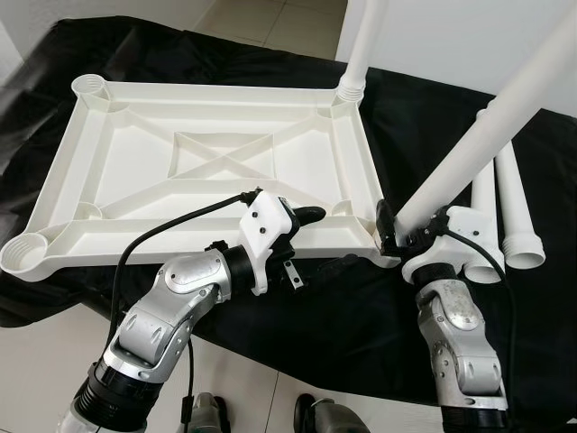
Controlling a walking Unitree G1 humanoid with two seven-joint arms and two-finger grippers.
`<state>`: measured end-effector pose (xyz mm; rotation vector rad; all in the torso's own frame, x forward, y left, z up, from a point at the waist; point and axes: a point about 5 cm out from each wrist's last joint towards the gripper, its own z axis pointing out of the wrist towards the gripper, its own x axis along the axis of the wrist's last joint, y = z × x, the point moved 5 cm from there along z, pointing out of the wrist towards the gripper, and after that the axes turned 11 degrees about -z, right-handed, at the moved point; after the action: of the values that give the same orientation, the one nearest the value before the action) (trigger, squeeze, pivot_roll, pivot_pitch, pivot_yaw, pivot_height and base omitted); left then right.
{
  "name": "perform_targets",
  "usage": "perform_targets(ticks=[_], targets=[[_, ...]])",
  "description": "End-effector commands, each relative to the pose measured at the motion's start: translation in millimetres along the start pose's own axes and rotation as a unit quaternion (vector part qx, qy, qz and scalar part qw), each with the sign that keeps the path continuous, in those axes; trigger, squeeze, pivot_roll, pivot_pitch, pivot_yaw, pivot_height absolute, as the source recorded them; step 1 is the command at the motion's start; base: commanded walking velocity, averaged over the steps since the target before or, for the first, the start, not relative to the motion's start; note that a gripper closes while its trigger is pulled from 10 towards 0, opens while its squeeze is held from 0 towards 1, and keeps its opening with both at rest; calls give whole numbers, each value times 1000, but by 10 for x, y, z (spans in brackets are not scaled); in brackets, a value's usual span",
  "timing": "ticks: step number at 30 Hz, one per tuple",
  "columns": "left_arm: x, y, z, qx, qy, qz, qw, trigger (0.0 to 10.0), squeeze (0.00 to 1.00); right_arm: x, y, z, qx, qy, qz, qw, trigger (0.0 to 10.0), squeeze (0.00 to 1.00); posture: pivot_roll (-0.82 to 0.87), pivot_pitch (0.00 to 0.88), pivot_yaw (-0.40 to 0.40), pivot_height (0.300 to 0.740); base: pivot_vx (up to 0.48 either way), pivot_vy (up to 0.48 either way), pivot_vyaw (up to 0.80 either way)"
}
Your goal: Building children table
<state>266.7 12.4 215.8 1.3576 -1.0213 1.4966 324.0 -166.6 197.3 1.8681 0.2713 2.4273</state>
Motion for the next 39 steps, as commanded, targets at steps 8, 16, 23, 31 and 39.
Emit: perform_targets(ticks=[8,16,23,31,39], targets=[[-71,65,-12,-9,-9,-11,1000,10000,0,-88,6,11,103,-10,-22,994,10000,0,46,198,-49,740,0,0,0],[-182,10,-18,6,-21,-14,1000,10000,0,-146,31,43,154,-11,-32,987,10000,0,48,189,-53,740,0,0,0],[-315,-48,-14,25,-32,-12,999,10000,0,-183,21,65,191,-8,-38,981,6431,0,48,180,-54,740,0,0,0],[-357,-59,-31,32,-39,-9,999,10000,0,-199,12,52,218,-3,-32,975,0,0,55,169,-62,740,0,0,0],[-359,-49,-32,29,-38,-9,999,10000,0,-265,42,30,204,-17,-25,979,10000,0,55,164,-64,740,0,0,0]])
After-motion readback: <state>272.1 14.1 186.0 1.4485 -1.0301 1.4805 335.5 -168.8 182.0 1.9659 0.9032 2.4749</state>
